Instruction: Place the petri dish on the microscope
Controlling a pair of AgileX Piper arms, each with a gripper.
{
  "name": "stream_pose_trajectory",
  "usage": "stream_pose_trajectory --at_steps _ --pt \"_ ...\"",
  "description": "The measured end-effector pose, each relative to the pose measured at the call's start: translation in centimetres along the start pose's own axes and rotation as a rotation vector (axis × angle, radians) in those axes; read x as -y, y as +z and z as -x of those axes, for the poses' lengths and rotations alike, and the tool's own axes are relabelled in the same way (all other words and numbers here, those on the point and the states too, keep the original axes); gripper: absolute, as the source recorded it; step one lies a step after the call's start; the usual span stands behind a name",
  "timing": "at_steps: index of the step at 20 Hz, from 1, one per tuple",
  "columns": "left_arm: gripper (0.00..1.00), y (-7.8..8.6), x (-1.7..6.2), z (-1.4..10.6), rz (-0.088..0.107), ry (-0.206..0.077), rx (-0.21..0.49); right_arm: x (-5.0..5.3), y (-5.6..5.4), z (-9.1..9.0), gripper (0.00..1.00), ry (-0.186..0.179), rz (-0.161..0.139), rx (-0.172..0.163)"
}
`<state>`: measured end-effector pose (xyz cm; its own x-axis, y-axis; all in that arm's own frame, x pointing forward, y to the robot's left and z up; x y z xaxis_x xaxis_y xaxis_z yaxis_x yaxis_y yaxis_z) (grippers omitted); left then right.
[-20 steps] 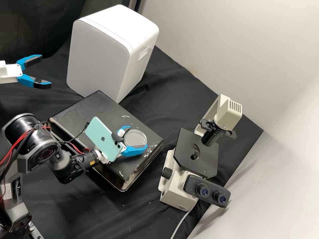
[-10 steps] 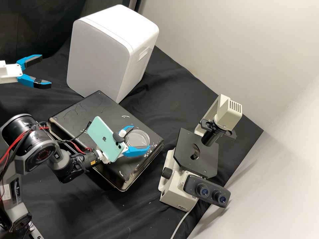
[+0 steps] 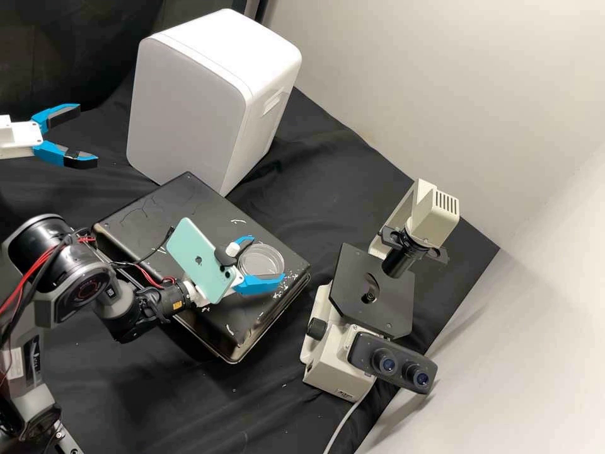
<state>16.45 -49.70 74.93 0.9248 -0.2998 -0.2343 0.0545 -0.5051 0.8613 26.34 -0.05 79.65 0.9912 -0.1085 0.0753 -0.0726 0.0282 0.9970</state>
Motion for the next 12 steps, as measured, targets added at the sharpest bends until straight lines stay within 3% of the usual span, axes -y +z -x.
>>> stream_pose_trajectory --at_steps 2,5,10,11,12 --pt "1.00 0.0 0.00 0.0 0.000 0.000 0.000 0.5 -0.1 -0.3 0.00 -0.012 0.001 -0.002" --pt "1.00 0.0 0.00 0.0 0.000 0.000 0.000 1.3 -0.2 -0.8 0.00 -0.033 0.028 -0.006" --pt "1.00 0.0 0.00 0.0 0.000 0.000 0.000 1.4 -0.3 -0.9 0.00 -0.028 0.030 -0.014" --pt "1.00 0.0 0.00 0.0 0.000 0.000 0.000 1.4 -0.3 -0.9 1.00 -0.028 0.030 -0.014" --pt "1.00 0.0 0.00 0.0 0.000 0.000 0.000 1.4 -0.3 -0.9 1.00 -0.028 0.030 -0.014"
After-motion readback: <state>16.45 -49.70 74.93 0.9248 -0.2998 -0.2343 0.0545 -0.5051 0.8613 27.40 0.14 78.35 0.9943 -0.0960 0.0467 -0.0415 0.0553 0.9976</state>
